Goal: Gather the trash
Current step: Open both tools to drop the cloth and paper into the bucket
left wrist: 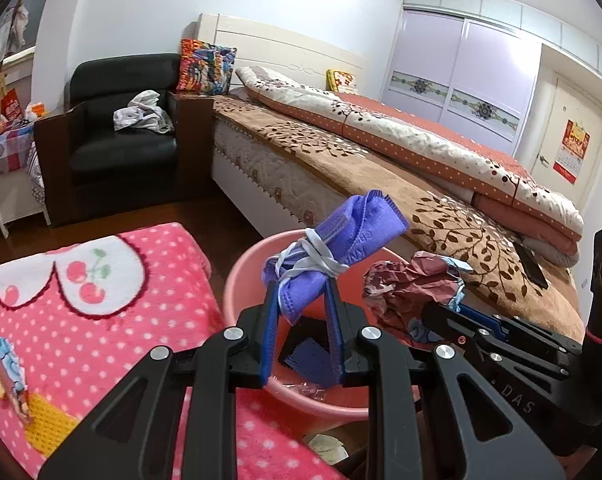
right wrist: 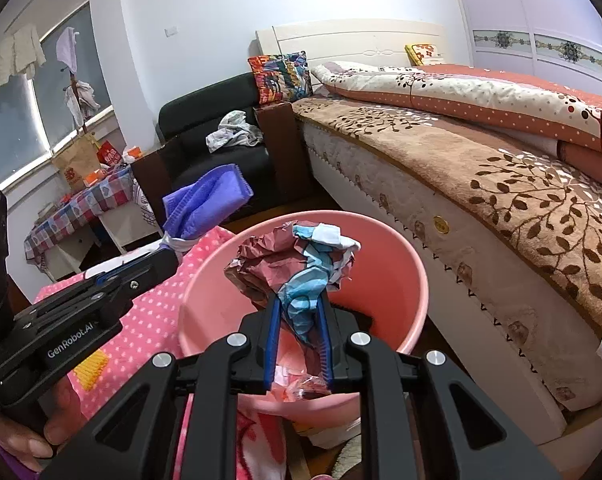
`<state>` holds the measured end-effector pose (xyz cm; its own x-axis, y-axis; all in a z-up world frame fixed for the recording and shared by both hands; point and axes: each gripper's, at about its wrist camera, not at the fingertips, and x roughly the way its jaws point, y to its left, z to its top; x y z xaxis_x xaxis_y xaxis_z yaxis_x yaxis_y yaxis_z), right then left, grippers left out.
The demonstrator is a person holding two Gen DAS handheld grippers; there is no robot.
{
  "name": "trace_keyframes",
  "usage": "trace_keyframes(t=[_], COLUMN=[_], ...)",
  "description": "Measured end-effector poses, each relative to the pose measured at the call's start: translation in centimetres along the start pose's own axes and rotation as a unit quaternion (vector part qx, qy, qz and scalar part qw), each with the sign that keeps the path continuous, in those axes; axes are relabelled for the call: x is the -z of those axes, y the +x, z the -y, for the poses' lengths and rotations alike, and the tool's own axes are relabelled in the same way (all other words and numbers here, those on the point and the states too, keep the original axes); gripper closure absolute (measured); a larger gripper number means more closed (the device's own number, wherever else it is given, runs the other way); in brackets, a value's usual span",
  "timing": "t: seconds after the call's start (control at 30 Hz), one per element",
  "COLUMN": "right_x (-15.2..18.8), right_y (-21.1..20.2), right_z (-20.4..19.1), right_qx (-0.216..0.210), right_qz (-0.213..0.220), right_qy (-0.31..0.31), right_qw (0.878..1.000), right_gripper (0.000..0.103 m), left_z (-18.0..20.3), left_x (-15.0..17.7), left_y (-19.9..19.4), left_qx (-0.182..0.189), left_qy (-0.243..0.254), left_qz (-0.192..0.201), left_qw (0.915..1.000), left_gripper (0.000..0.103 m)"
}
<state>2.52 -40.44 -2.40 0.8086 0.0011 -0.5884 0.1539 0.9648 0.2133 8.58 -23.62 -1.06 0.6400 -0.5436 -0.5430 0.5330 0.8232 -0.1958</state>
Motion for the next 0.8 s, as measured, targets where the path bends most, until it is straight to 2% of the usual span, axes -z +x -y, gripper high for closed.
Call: trace_keyframes(t=[0.8], right_x=[0.5], right_y=[2.2], right_z=[0.4], right_qx=[0.032], right_qz=[-0.023], right_qy=[-0.016], right_qw=[0.999], right_gripper=[0.085], left_z=[1.2], left_x=[0.4], left_y=[3.0], left_qx=[0.0], left_qy=[0.008], left_qz=[-0.027], left_qw=[0.9996], left_gripper=[0.081])
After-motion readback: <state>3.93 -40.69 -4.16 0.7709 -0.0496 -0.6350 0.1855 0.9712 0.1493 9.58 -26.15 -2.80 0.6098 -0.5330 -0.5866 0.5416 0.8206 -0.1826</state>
